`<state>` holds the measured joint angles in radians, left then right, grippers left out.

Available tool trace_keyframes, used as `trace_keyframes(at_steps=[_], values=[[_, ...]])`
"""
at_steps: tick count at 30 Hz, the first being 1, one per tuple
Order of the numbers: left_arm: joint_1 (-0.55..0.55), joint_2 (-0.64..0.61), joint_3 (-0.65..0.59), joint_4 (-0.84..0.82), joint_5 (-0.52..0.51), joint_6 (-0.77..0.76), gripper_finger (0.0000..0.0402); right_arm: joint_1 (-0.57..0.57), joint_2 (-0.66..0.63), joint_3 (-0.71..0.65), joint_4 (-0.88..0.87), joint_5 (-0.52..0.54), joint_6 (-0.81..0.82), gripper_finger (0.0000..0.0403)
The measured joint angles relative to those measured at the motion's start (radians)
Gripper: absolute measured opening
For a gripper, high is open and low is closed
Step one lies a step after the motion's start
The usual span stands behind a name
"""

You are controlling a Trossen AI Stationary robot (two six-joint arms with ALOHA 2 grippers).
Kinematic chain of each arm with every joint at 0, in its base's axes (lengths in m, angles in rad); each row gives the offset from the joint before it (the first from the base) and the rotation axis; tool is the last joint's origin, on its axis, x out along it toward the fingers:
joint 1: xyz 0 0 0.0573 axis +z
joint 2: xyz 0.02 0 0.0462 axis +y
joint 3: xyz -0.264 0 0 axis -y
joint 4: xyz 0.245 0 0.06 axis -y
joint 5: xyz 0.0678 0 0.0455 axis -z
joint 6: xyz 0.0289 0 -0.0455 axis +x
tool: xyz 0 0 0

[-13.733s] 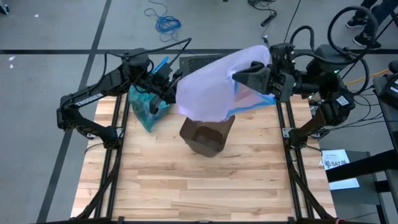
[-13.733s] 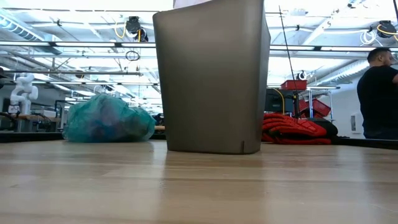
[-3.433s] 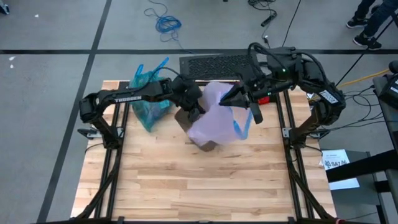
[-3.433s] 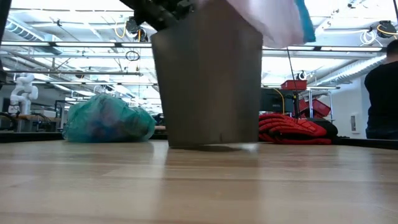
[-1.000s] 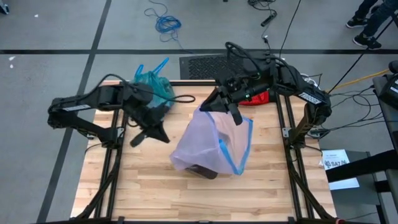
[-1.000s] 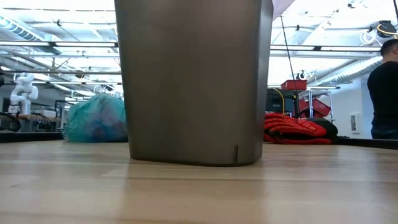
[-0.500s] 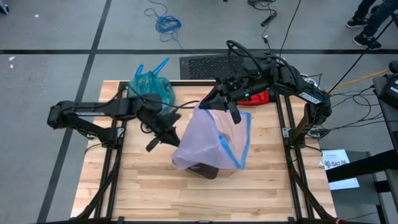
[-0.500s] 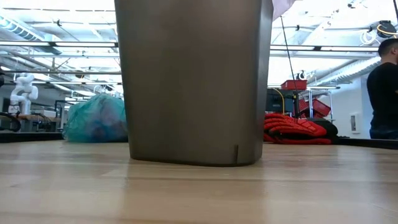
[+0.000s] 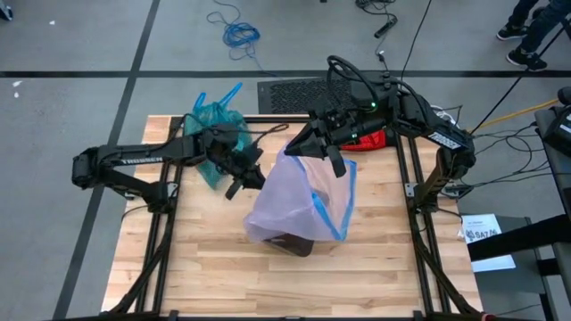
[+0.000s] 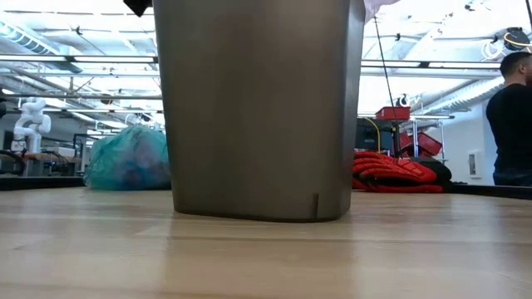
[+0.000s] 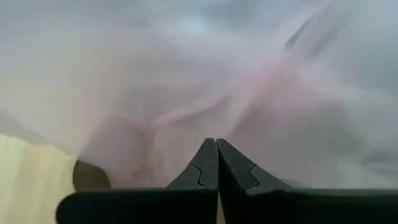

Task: Place trash/remove bag and relplace
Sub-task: Insert the new pink trash bag into the trash bin

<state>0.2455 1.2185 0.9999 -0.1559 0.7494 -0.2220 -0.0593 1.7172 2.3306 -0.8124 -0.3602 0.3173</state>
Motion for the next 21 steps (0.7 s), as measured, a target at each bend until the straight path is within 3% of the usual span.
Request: trace_keyframes(at_steps=[7,10,13,15,18,21], values=[[0.019,-0.109,0.096,0.003,0.268,-0.206,0.0000,-0.002,0.000,0.000,-0.009,-0.003,-0.017,0.0000],[-0.045,-0.167,0.099,-0.128,0.289,-0.275,0.0000,-0.010,0.000,0.000,-0.015,-0.007,-0.018,0.0000],[-0.144,-0.198,0.098,-0.303,0.175,-0.247,0.0000,-0.020,0.000,0.000,-0.019,-0.010,-0.019,0.0000],[-0.208,-0.202,0.088,-0.325,0.049,-0.245,0.0000,-0.023,-0.003,-0.001,-0.026,-0.012,-0.026,0.0000],[-0.274,-0.177,0.072,-0.188,-0.128,-0.296,0.0000,-0.027,-0.005,-0.001,-0.028,-0.011,-0.046,0.0000],[-0.303,-0.101,0.061,-0.080,-0.227,-0.326,0.0000,-0.034,-0.004,-0.001,-0.028,-0.010,-0.053,0.0000]])
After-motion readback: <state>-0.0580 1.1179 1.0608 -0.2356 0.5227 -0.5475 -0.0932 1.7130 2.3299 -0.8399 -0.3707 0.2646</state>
